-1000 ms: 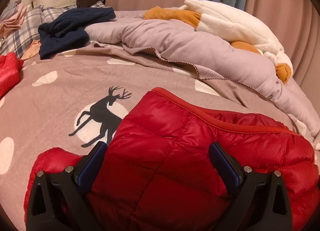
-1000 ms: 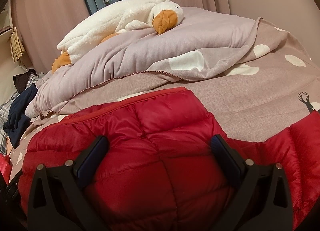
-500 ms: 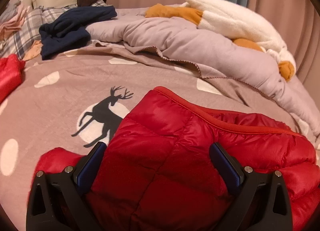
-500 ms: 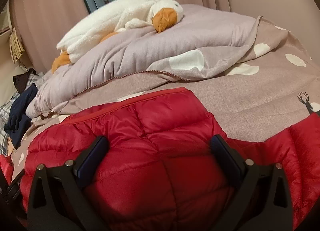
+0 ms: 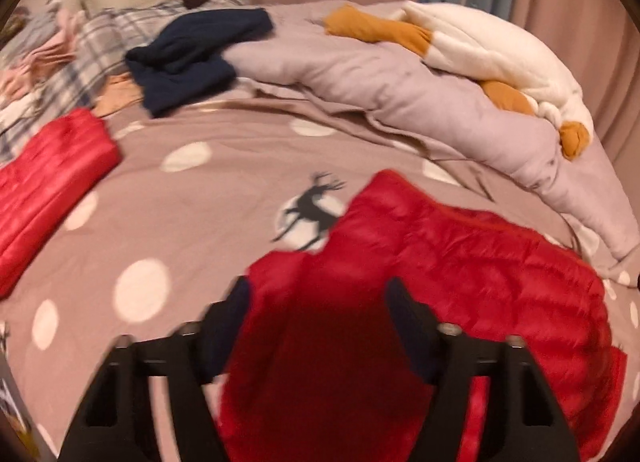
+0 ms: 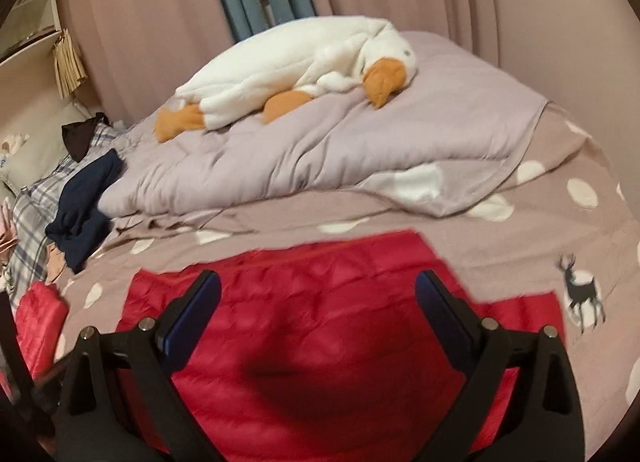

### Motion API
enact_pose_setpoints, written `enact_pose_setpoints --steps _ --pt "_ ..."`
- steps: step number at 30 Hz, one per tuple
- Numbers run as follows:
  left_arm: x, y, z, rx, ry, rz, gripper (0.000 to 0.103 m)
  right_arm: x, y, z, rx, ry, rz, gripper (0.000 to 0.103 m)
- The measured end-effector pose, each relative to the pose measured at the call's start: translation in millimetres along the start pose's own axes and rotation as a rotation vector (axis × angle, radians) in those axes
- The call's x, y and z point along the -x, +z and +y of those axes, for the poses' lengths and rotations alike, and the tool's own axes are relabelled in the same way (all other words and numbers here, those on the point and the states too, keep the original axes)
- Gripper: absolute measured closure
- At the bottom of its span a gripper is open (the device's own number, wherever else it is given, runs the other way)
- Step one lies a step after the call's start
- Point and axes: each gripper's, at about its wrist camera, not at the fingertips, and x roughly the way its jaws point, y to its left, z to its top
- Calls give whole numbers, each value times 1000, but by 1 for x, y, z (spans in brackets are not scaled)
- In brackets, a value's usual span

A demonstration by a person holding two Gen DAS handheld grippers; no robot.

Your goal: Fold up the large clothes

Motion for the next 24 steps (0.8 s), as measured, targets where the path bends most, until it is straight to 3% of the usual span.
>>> enact_pose_setpoints --steps 1,3,5,11,16,21,24 --pt "0 -7 9 15 28 0 47 0 -4 3 7 -4 6 6" --pt "-5 -15 22 39 63 35 67 -3 -15 12 31 -22 26 7" --pt "-9 -23 38 96 43 70 68 -8 -29 16 43 -39 53 7" --pt "-7 -42 66 193 75 64 68 -27 -58 22 12 -68 110 5" --pt "-30 -64 74 200 90 134 68 -60 -83 40 162 -236 149 0" --pt "-35 -79 92 308 43 133 60 -66 -95 32 166 -242 106 0" --pt "-33 -79 90 292 43 127 59 -67 -101 33 186 -262 72 0"
